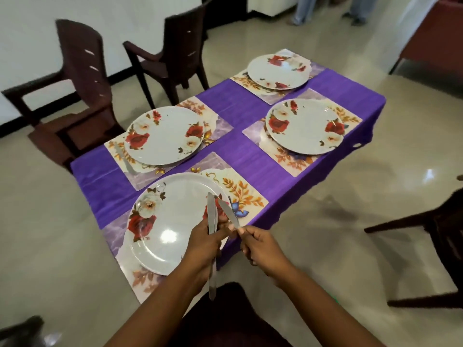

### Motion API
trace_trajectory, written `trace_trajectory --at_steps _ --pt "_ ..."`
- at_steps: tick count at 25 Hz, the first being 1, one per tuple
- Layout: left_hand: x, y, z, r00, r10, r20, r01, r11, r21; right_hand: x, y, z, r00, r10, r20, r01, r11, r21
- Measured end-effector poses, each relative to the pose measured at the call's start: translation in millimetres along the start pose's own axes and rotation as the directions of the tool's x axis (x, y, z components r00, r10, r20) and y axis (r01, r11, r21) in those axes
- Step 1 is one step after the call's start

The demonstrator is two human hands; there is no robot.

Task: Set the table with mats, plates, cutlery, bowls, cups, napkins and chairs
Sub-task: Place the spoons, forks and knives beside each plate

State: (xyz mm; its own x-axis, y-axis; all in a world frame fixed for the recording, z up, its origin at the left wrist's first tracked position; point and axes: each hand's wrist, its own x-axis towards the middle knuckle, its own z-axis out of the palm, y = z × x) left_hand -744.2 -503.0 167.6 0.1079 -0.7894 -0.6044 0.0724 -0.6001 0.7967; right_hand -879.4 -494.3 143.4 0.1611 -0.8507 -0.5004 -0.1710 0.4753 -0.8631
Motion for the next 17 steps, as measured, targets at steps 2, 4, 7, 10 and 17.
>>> trace_trajectory --at_steps 2,4,7,10,17 --pt "1.8 -7.5 0.6 0.997 0.004 -0.072 -0.006 1.000 -0.023 10.7 0.0 -4.0 0.996 0.020 0.087 -0.017 0.999 -0.034" --pt "2.4 -11.7 -0.5 0.990 -0.003 -0.140 0.000 1.000 -0.024 18.3 -1.6 -3.7 0.981 0.047 0.186 -0.038 0.998 -0.050" --pt "17.6 -2.5 -5.5 0.977 0.006 -0.214 -0.022 0.997 -0.070 37.6 -12.6 -4.7 0.952 0.020 0.307 -0.010 0.999 -0.033" --pt "43.9 15.8 -7.2 0.951 -0.001 -0.310 -0.053 0.985 -0.166 71.0 -16.7 -11.9 0.939 0.032 0.343 -0.011 0.998 -0.063" --pt "120.8 36.7 0.7 0.955 -0.088 -0.284 0.036 0.982 -0.186 145.0 -12.8 -46.2 0.979 0.062 0.196 0.002 0.952 -0.307"
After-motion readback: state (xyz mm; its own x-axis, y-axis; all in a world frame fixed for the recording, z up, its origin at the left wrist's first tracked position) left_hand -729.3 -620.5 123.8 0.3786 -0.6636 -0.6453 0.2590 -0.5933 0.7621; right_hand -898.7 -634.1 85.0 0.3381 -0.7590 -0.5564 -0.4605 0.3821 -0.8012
